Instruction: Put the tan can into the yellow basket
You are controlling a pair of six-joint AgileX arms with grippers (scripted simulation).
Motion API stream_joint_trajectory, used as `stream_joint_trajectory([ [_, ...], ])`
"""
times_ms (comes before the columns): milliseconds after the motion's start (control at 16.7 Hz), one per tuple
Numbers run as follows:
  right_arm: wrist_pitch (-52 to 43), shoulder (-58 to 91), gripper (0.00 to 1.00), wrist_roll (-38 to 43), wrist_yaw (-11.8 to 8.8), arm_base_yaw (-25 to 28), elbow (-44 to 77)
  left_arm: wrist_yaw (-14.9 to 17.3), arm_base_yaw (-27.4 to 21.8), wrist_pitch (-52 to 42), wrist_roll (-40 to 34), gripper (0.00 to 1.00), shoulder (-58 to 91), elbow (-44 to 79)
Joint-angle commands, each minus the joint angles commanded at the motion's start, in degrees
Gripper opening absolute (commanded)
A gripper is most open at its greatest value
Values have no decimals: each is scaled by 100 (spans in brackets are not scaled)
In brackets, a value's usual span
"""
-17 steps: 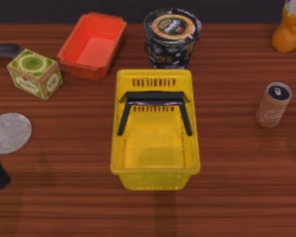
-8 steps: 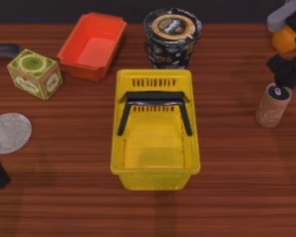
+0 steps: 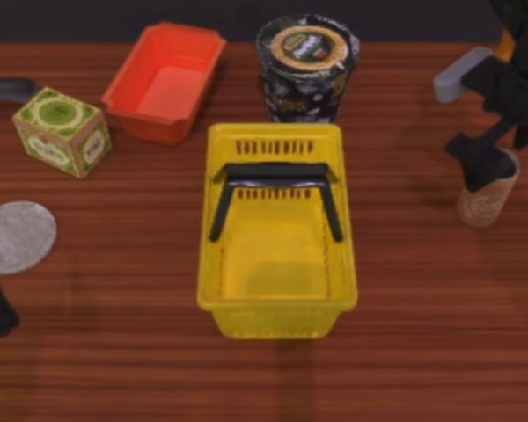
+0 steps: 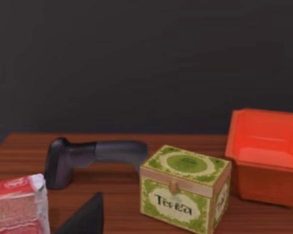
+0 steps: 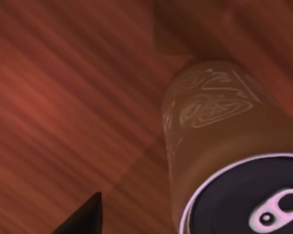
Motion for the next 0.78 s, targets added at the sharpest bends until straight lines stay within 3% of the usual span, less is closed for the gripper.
stream_joint_trajectory([
  [300, 33, -2, 100, 2, 0, -28, -35, 0, 0, 0, 0, 100, 0, 0],
  [780, 993, 236, 100, 9, 2, 6, -757, 0, 0, 0, 0, 100, 0, 0],
])
